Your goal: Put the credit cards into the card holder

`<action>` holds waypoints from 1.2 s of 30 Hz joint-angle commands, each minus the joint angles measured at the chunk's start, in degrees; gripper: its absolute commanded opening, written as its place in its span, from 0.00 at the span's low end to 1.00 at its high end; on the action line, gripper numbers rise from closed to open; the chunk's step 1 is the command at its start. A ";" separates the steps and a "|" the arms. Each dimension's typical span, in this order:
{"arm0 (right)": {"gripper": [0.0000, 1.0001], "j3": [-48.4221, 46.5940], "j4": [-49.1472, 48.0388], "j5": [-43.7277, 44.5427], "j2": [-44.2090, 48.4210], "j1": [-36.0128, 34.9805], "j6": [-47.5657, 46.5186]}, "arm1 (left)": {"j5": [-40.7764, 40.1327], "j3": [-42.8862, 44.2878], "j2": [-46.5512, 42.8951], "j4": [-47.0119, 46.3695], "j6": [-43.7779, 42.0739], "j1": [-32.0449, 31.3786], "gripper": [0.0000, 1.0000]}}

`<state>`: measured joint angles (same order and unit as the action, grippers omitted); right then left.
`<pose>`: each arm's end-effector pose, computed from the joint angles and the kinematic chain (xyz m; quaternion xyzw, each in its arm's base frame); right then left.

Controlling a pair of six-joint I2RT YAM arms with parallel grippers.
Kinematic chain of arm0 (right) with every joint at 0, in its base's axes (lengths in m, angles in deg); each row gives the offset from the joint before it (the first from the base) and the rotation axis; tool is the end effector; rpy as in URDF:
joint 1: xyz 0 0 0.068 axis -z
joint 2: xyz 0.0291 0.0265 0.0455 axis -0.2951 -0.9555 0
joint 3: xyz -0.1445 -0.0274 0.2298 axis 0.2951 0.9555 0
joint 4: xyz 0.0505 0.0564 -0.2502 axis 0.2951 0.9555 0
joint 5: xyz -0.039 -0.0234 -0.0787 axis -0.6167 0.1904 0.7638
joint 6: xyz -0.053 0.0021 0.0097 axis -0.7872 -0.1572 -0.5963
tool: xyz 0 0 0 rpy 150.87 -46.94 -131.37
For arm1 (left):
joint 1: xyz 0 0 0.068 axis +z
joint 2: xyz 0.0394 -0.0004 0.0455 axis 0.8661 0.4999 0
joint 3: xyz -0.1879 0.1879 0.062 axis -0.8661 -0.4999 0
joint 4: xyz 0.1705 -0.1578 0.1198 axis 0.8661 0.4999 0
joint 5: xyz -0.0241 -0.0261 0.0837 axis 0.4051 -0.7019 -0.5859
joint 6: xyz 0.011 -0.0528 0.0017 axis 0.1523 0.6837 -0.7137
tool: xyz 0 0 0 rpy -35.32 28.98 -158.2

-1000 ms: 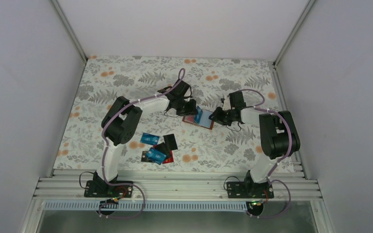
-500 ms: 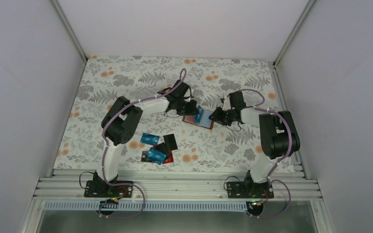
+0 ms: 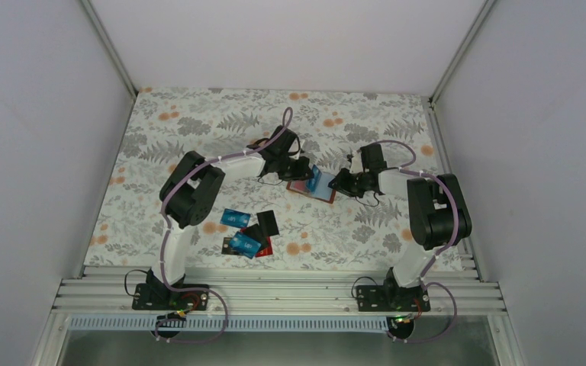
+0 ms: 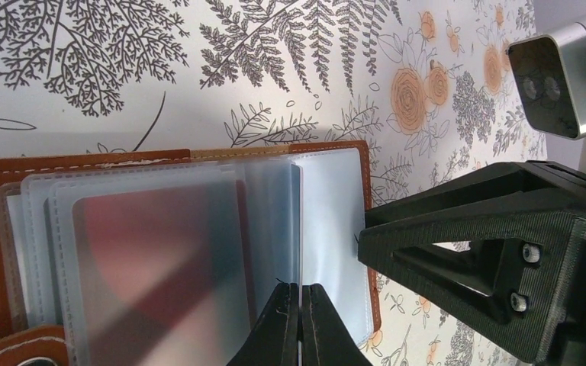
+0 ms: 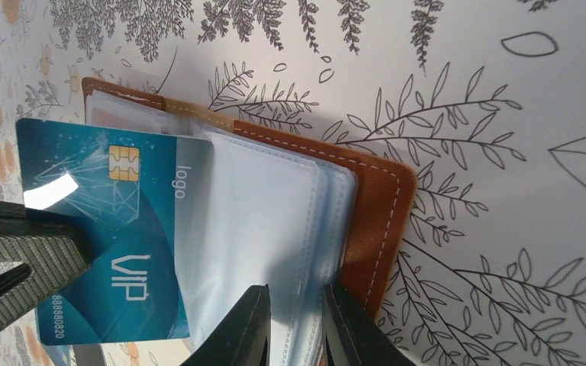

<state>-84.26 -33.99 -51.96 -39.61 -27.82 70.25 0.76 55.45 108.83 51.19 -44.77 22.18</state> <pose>0.3067 0.0755 0.1257 0.0776 0.9356 0.3119 0.1460 0.3504 -0.2940 0.1487 0.1097 0.9083 -0.3840 0.1247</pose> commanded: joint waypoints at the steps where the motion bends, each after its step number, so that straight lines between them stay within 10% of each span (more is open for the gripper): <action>1: 0.21 2.04 1.23 1.49 -1.90 -0.06 -0.62 | 0.77 0.21 1.17 -3.50 -2.21 0.03 0.02; 21: 0.21 2.38 1.14 1.38 -2.57 -0.06 -1.16 | -0.94 6.80 3.14 7.54 -19.89 0.36 0.02; 36: 0.21 2.88 0.81 1.30 -3.19 -0.11 -0.98 | 0.50 4.21 6.02 5.66 -4.48 0.91 0.02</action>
<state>-83.73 -35.17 -52.57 -39.72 -27.66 70.16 0.72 60.94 112.37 56.44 -54.45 23.17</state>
